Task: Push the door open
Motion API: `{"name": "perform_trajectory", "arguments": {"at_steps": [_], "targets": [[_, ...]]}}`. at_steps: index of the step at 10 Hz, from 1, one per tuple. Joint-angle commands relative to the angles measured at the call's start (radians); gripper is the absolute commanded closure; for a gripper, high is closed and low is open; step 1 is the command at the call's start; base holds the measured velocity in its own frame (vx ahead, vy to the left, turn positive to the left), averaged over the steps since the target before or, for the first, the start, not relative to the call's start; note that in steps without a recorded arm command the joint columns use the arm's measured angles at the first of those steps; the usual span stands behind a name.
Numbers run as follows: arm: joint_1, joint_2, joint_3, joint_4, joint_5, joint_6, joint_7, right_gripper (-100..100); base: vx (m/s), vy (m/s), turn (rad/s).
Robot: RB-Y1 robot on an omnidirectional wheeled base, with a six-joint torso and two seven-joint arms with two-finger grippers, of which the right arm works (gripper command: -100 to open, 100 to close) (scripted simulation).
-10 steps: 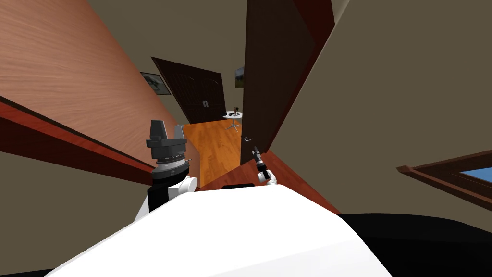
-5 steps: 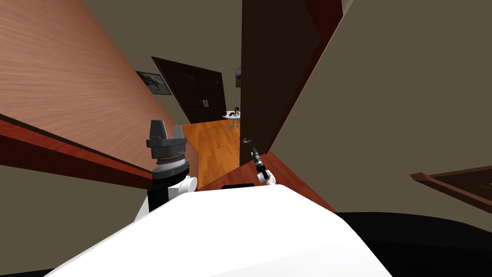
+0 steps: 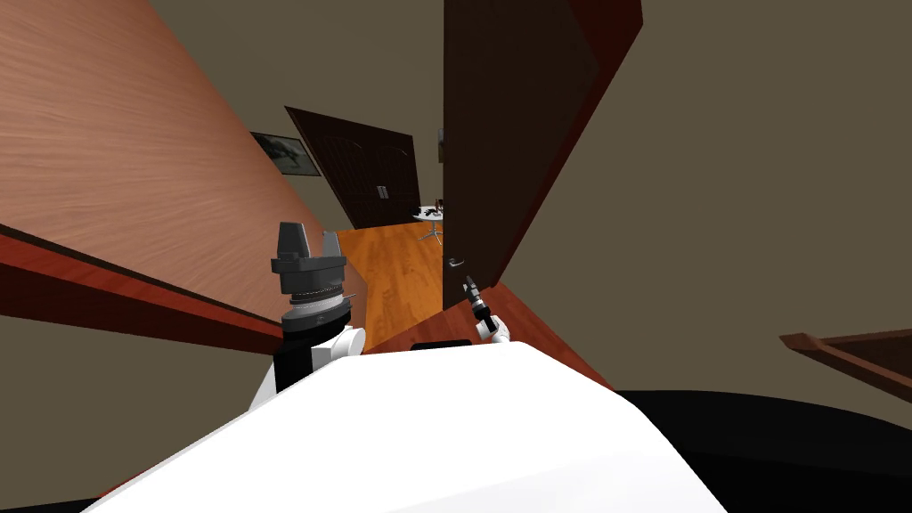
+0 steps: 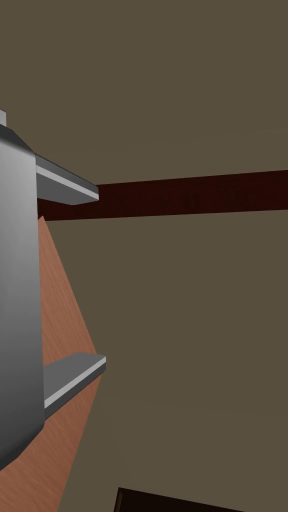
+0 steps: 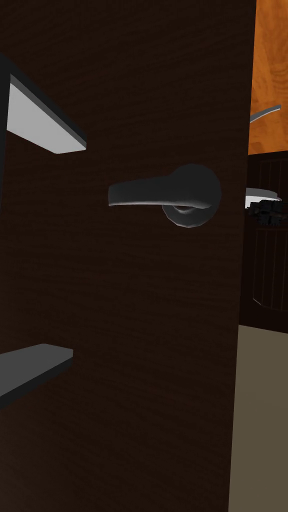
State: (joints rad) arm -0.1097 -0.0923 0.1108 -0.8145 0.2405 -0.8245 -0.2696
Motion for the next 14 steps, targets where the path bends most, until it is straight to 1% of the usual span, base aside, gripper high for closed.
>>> {"name": "perform_trajectory", "arguments": {"at_steps": [1, 3, 6, 11, 13, 14], "targets": [[-0.021, 0.001, 0.003, 0.050, 0.005, -0.012, -0.005, -100, 0.057, -0.065, 0.042], [-0.044, 0.002, 0.008, 0.105, 0.012, -0.022, -0.011, -100, 0.069, -0.073, 0.044], [-0.072, 0.004, 0.014, 0.172, 0.021, -0.035, -0.018, -100, 0.067, -0.070, 0.032], [-0.107, 0.008, 0.022, 0.257, 0.033, -0.051, -0.027, -100, 0.044, -0.053, 0.026], [-0.110, 0.008, 0.023, 0.265, 0.034, -0.052, -0.028, -100, 0.025, -0.024, 0.008], [-0.104, 0.007, 0.024, 0.251, 0.034, -0.045, -0.029, -100, 0.009, -0.008, 0.002]]}}
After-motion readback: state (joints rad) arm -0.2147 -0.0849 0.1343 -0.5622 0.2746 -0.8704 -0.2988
